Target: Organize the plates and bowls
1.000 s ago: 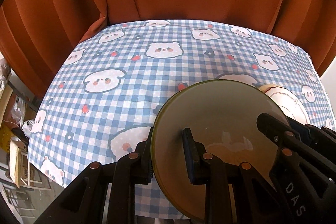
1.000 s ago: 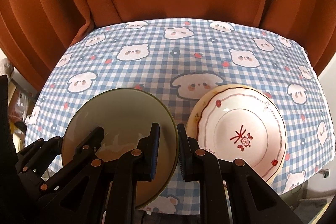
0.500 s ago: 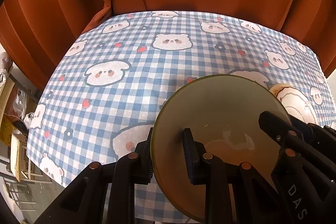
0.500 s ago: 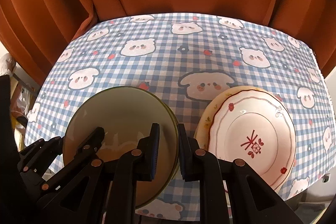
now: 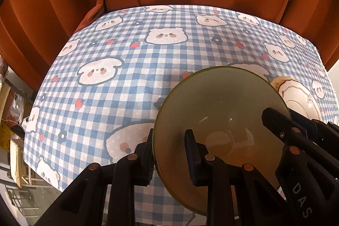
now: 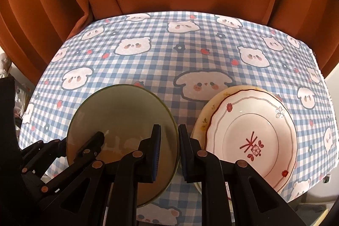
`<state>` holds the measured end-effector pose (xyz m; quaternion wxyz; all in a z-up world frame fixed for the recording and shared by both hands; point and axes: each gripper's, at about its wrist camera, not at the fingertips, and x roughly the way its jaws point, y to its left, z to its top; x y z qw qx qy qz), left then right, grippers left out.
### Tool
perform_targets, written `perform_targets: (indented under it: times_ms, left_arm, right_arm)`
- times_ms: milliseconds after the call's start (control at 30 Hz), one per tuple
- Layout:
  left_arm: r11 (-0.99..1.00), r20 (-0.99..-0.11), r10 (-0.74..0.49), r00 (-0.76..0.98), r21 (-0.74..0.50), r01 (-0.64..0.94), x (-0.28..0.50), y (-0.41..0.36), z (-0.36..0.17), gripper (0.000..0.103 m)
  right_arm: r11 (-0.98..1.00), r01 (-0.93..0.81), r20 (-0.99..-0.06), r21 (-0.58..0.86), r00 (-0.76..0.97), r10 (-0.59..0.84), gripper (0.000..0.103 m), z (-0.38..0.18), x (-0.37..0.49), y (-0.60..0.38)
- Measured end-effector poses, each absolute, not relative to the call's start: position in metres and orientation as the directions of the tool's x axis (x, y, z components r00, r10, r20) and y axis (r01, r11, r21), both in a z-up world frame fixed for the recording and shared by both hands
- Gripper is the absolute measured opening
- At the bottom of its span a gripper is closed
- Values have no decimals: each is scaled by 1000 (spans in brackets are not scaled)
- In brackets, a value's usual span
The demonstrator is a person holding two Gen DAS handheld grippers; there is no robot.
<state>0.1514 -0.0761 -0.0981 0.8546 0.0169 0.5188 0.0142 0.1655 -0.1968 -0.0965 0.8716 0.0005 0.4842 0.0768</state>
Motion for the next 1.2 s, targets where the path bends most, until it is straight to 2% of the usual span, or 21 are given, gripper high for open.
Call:
perform_targets:
  times_ms: [300, 333, 400, 433, 500, 967, 1067, 1200]
  left_arm:
    - [1000, -897, -2, 441, 5, 15, 150, -76, -102, 39]
    - [1000, -899, -7, 437, 0, 17, 150, -76, -102, 42]
    - [1000, -901, -16, 433, -9, 18, 150, -75, -103, 55]
    - [1000, -901, -17, 433, -11, 17, 150, -75, -103, 55]
    - [1000, -901, -27, 434, -18, 25, 149, -75, -103, 56]
    - [995, -921, -86, 380, -62, 76, 160, -60, -111, 56]
    - [992, -927, -112, 358, -81, 100, 166, -60, -115, 56]
    - [982, -928, -168, 331, -128, 137, 171, -62, -119, 56]
  right_arm:
    - [982, -121, -866, 146, 465, 186, 20, -106, 167, -206]
    - [981, -123, -867, 150, 460, 190, 24, -107, 167, -206]
    - [980, -120, -869, 157, 455, 195, 39, -109, 166, -207]
    - [980, -116, -870, 162, 453, 198, 54, -110, 166, -208]
    - [981, -104, -866, 163, 462, 193, 64, -111, 166, -210]
    - [961, -79, -876, 266, 397, 275, 63, -133, 181, -202]
    - [954, -76, -874, 289, 386, 295, 54, -135, 183, -199]
    - [959, -47, -886, 278, 373, 275, 50, -135, 186, -197]
